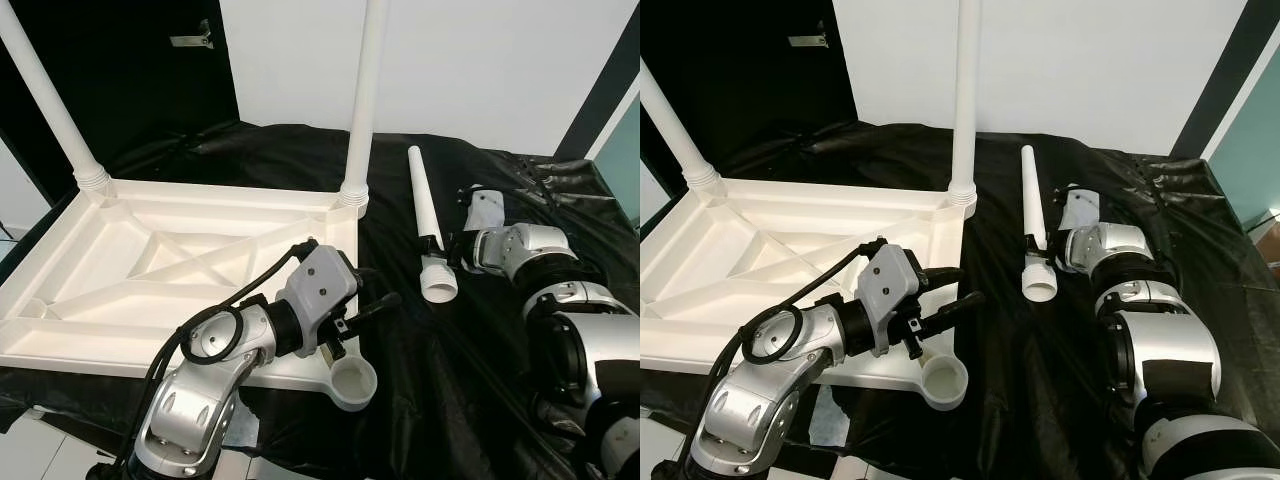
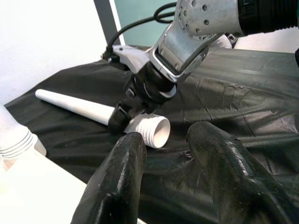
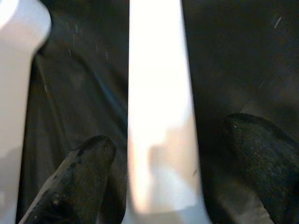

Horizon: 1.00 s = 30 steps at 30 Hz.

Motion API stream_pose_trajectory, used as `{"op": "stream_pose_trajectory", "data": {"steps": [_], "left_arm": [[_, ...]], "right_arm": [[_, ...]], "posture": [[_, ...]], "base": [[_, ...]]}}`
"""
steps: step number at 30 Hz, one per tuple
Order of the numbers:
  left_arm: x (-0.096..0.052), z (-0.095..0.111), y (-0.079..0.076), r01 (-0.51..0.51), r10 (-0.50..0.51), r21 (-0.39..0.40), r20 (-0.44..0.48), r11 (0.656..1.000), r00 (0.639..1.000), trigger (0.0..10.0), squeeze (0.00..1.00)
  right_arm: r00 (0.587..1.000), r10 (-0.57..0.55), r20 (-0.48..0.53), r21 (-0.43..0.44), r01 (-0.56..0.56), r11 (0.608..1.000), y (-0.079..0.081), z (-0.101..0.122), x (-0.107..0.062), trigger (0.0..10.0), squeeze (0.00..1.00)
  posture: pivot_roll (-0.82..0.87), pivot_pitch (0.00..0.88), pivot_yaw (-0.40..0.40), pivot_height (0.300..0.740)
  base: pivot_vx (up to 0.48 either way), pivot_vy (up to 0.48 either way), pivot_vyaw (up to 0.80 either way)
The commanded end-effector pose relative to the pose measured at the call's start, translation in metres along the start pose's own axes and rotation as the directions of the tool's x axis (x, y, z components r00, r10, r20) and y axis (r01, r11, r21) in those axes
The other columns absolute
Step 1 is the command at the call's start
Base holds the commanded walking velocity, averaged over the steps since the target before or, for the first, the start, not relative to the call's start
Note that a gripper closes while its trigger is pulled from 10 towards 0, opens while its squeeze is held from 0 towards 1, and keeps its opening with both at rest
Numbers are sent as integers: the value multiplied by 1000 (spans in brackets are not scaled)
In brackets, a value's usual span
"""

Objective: Building children table

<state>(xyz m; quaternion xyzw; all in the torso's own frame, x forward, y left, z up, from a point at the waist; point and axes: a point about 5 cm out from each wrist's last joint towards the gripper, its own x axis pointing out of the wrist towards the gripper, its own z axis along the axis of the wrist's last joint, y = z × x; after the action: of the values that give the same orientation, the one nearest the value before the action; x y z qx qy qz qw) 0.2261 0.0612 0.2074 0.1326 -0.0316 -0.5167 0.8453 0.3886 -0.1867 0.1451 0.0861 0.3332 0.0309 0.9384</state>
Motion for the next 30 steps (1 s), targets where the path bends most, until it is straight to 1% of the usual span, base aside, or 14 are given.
{"op": "stream_pose_trajectory", "data": {"steps": [1, 2, 3, 4, 5, 6, 7, 19, 20, 21, 22, 25, 27, 30], "left_arm": [[-1, 1, 3, -118, 118, 0, -6, 993, 993, 10000, 0], [-1, 1, 3, -118, 118, 0, -6, 993, 993, 10000, 0], [-1, 1, 3, -119, 119, -5, -7, 993, 993, 10000, 0], [-1, 1, 3, -119, 119, -5, -7, 993, 993, 10000, 0], [-1, 1, 2, -119, 119, -7, -7, 993, 993, 10000, 0], [-1, 1, 2, -119, 119, -7, -7, 993, 993, 10000, 0], [-1, 2, 2, -118, 118, -11, -7, 993, 993, 10000, 0], [3, 2, 16, -191, 189, -67, -38, 979, 981, 10000, 0], [4, 2, 17, -200, 197, -73, -38, 977, 980, 10000, 0], [4, 2, 17, -200, 197, -73, -38, 977, 980, 10000, 0], [4, 3, 21, -217, 215, -90, -34, 972, 976, 10000, 0], [4, 3, 26, -237, 235, -105, -32, 966, 971, 10000, 0], [7, 3, 36, -278, 275, -137, -45, 951, 960, 10000, 0], [8, 3, 41, -293, 288, -148, -50, 945, 956, 10000, 0]], "right_arm": [[999, 4, -53, 29, -3, 1000, 2, -6, 2, 10000, 0], [999, 4, -53, 29, -3, 1000, 2, -6, 2, 10000, 0], [997, 0, -75, 45, 4, 999, 1, -10, 2, 8275, 0], [997, 0, -75, 45, 4, 999, 1, -10, 2, 8275, 0], [996, -4, -91, 74, 11, 997, 0, -14, 3, 4392, 0], [996, -4, -91, 74, 11, 997, 0, -14, 3, 4392, 0], [995, -7, -102, 87, 16, 996, -2, -15, 3, 0, 0], [1000, -17, -14, 79, 18, 997, -6, -1, -1, 0, 0], [1000, -11, 5, 90, 11, 996, -5, 1, -1, 2627, 0], [1000, -11, 5, 90, 11, 996, -5, 1, -1, 2627, 0], [997, -4, 79, 85, -3, 996, -5, 7, -3, 10000, 0], [984, 13, 180, 55, -23, 998, -2, 15, -6, 10000, 0], [942, 48, 333, -27, -42, 999, 6, 22, -16, 10000, 0], [922, 72, 380, -72, -48, 996, 10, 23, -20, 10000, 0]], "posture": [[89, 0, -60, 740], [89, 0, -60, 740], [89, 0, -59, 740], [89, 0, -59, 740], [88, 0, -57, 740], [88, 0, -57, 740], [87, 0, -56, 740], [66, 0, -52, 740], [66, 0, -52, 740], [66, 0, -52, 740], [54, 0, -47, 740], [43, 0, -41, 740], [27, 0, -32, 740], [27, 0, -32, 740]], "base": [[0, 0, 0], [0, 0, 0], [0, 0, 0], [0, 0, 0], [0, 0, 0], [0, 0, 0], [0, 0, 0], [0, 0, 0], [0, 0, 0], [0, 0, 0], [0, 0, 0], [0, 0, 0], [0, 0, 0], [0, 0, 0]]}}
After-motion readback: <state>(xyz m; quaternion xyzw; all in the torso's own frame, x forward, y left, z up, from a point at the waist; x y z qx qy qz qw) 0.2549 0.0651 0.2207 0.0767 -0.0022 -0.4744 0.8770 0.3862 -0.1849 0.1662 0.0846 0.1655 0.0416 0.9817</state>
